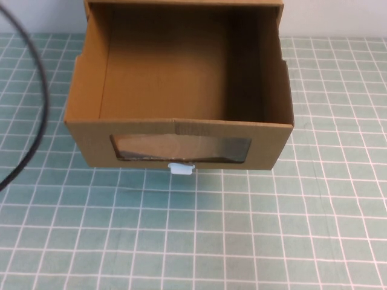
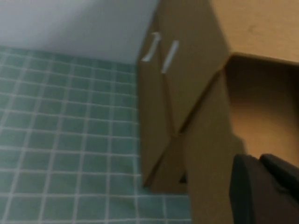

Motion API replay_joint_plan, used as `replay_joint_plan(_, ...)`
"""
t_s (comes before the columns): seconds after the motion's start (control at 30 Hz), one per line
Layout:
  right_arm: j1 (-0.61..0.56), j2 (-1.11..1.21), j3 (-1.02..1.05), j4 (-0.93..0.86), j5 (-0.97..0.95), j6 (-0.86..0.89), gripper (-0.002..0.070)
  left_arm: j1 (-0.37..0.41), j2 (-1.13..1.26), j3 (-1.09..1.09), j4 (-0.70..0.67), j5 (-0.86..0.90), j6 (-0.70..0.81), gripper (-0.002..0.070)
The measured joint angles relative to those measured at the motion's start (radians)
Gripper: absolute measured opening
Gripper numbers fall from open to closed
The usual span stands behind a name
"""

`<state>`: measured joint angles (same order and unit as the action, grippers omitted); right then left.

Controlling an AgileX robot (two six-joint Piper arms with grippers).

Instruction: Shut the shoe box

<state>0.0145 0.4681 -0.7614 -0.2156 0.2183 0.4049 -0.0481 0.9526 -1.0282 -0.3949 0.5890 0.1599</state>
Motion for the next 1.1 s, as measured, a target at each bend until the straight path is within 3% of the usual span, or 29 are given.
replay_joint_plan(0.13, 0.012, 0.064, 0.0, 0.077, 0.039, -0.017, -0.0015, 0.0, 0.152, -0.134, -0.316, 0.081, 0.364, -0.0003)
replay_joint_plan(0.23, 0.079, 0.137, -0.023, 0.172, 0.118, -0.129, -0.0014, 0.0, 0.285, -0.271, -0.465, 0.189, 0.487, -0.0003)
replay_joint_plan(0.33, 0.171, 0.244, -0.097, 0.323, 0.266, -0.377, -0.0014, 0.0, 0.421, -0.401, -0.531, 0.292, 0.531, -0.0003)
replay_joint_plan(0.53, 0.341, 0.488, -0.307, 0.667, 0.632, -1.06, -0.0014, -0.004, 0.636, -0.597, -0.595, 0.348, 0.545, -0.0003)
replay_joint_plan(0.67, 0.449, 0.618, -0.357, 0.81, 0.695, -1.368, -0.0014, -0.046, 0.726, -0.687, -0.599, 0.327, 0.545, -0.0003)
replay_joint_plan(0.83, 0.636, 0.725, -0.359, 0.766, 0.632, -1.529, -0.0014, -0.116, 0.836, -0.791, -0.598, 0.318, 0.537, -0.0003)
replay_joint_plan(0.97, 0.783, 0.806, -0.359, 0.608, 0.568, -1.564, -0.0014, -0.135, 0.921, -0.861, -0.595, 0.316, 0.477, -0.0003)
replay_joint_plan(1.1, 0.855, 0.897, -0.359, 0.464, 0.529, -1.577, -0.0014, -0.135, 0.972, -0.889, -0.589, 0.315, 0.449, -0.0003)
